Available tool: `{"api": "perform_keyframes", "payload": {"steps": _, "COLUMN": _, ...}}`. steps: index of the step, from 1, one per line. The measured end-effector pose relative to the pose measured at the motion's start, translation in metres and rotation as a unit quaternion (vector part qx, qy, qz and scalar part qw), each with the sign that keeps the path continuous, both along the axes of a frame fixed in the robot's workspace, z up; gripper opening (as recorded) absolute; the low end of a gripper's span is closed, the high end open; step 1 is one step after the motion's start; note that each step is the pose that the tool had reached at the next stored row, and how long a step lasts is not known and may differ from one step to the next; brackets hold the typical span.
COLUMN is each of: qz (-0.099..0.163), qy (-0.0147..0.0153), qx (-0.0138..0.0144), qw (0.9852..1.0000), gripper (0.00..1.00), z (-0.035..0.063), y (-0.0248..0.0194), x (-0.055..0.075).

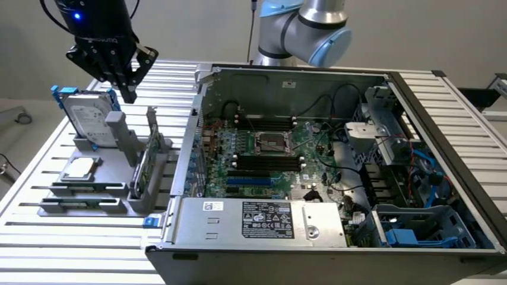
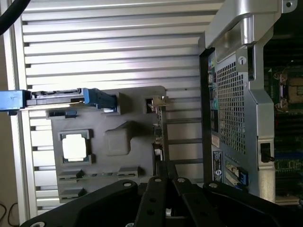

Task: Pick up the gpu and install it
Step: 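Reach for the gpu, then pick up the gpu and move the gpu toward the slot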

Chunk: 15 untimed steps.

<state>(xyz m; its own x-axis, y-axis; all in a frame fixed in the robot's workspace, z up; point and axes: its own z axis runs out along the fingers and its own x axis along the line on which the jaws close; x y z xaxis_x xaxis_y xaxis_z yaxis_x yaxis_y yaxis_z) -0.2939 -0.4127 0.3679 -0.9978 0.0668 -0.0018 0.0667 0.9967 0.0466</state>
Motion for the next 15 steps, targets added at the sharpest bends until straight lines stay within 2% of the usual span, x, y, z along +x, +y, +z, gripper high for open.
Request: {"api": "perform_keyframes", "payload": {"steps": 15, "qz": 0.0, "qy": 0.0, "qx": 0.0, "qw": 1.0, "gripper": 0.12, "z": 0.0, "y": 0.0, "x": -0.0001}}
